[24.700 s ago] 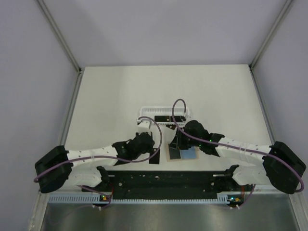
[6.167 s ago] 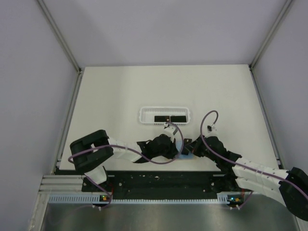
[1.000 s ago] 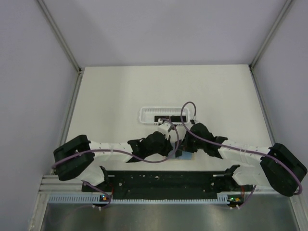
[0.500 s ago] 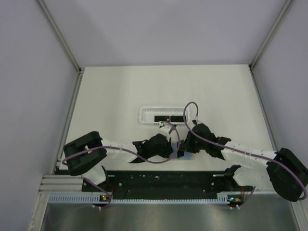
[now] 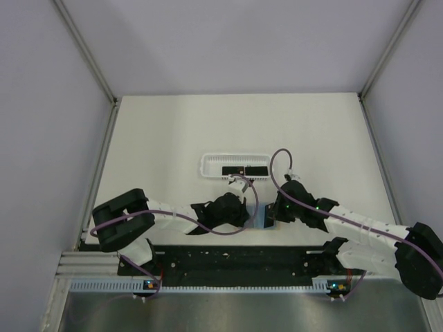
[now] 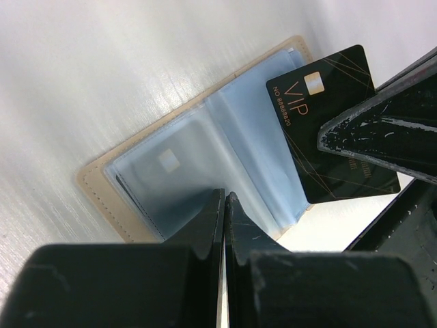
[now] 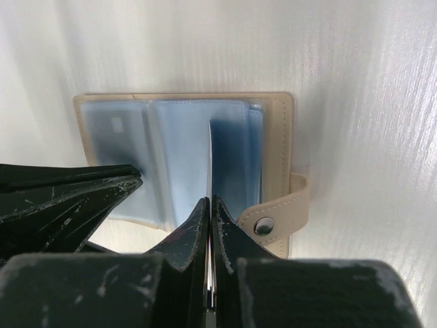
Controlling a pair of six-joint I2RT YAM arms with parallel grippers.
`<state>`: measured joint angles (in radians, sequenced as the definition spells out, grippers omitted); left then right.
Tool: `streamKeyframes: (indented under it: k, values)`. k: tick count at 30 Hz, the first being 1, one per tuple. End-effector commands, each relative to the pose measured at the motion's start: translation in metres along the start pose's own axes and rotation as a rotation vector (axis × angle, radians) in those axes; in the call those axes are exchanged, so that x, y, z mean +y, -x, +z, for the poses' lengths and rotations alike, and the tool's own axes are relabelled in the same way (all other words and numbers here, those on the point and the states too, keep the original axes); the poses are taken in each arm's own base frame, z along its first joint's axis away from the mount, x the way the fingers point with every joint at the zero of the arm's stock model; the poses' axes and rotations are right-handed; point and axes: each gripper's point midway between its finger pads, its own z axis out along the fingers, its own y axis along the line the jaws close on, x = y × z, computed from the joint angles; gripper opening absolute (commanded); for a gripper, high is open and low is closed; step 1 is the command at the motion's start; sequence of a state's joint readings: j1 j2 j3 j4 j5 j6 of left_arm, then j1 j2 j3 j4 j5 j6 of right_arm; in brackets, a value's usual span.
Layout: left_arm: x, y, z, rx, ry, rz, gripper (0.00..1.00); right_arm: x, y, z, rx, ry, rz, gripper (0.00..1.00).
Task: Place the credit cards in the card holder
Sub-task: Insert the credit card into the card holder.
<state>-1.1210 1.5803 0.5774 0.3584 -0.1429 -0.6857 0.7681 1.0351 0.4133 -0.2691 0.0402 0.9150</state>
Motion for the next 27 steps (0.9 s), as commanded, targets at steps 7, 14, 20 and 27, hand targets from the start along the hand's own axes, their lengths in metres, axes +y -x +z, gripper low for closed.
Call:
streamKeyframes:
  k: [7, 14, 20, 27]
  values:
    - [0.027, -0.026, -0.005, 0.068, 0.086, 0.015, 0.00, -0.025, 0.020, -0.015, -0.064, -0.183, -0.061, 0.00]
    - [0.019, -0.012, -0.014, 0.030, 0.059, 0.023, 0.00, 0.022, 0.045, -0.032, -0.174, 0.053, -0.087, 0.00]
    - [0.009, 0.009, -0.029, -0.031, 0.032, 0.028, 0.00, 0.058, 0.043, -0.033, -0.180, 0.260, -0.114, 0.00]
    - [0.013, 0.017, -0.043, -0.069, 0.045, 0.027, 0.00, 0.075, 0.023, -0.014, -0.080, 0.364, -0.137, 0.00]
